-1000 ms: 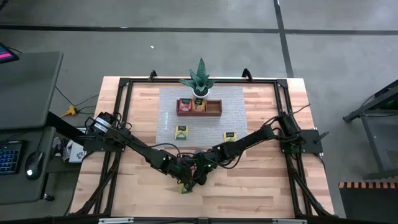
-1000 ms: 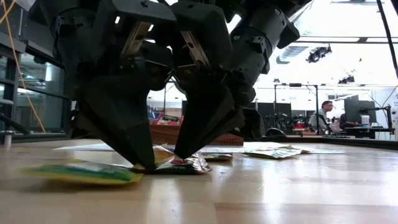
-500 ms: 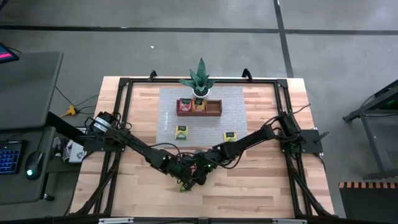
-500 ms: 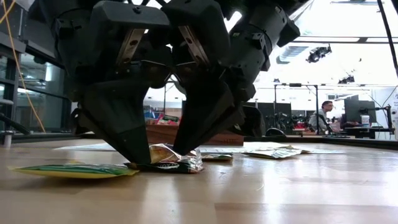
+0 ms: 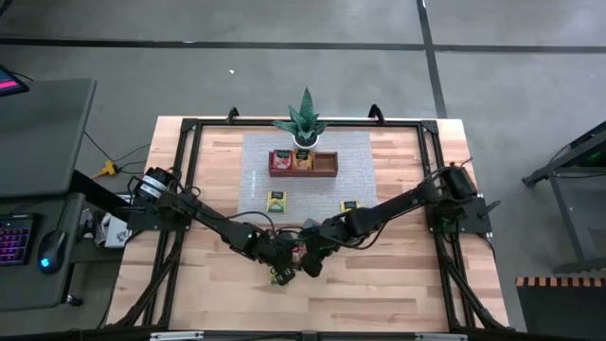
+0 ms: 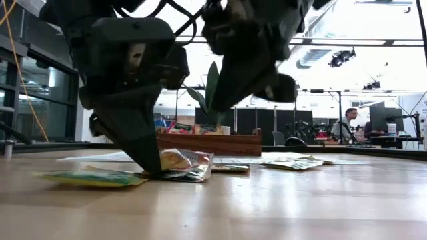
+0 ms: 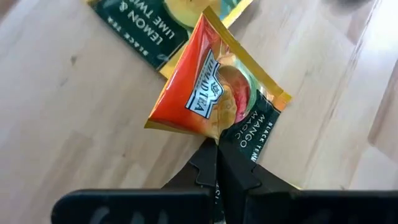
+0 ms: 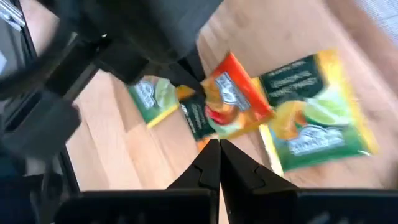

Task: Pick & Place Tea
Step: Put the orange tea bag into the middle section of the wooden organizer

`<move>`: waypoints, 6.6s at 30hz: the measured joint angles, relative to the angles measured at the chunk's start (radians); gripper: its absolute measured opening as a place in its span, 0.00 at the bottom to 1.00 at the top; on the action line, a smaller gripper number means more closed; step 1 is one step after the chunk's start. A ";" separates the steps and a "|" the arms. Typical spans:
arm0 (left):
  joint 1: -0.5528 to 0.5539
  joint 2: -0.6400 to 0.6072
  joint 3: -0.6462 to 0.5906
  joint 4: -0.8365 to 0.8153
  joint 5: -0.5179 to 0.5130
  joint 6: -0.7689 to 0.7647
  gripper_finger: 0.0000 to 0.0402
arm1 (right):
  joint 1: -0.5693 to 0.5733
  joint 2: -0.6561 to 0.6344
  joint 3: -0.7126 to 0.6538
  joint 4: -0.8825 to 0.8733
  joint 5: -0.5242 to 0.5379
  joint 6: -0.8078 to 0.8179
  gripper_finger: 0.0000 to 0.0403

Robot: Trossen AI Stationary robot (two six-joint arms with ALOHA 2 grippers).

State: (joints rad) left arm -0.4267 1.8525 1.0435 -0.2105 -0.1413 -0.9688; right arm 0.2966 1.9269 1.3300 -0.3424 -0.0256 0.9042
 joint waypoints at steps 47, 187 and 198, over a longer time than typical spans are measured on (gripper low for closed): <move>0.009 -0.352 0.108 -0.319 -0.165 0.607 0.00 | -0.102 -0.208 -0.004 0.067 -0.001 -0.233 0.44; 0.008 -0.614 0.109 0.282 -0.184 0.644 0.70 | 0.358 -0.261 -0.003 1.054 1.047 -1.139 0.02; 0.008 -0.587 0.109 0.297 -0.163 0.612 0.62 | 0.323 -0.261 -0.003 1.034 0.983 -1.084 0.02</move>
State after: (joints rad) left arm -0.4187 1.2652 1.1522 0.0868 -0.3046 -0.3565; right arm 0.6198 1.6661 1.3266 0.6918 0.9578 -0.1802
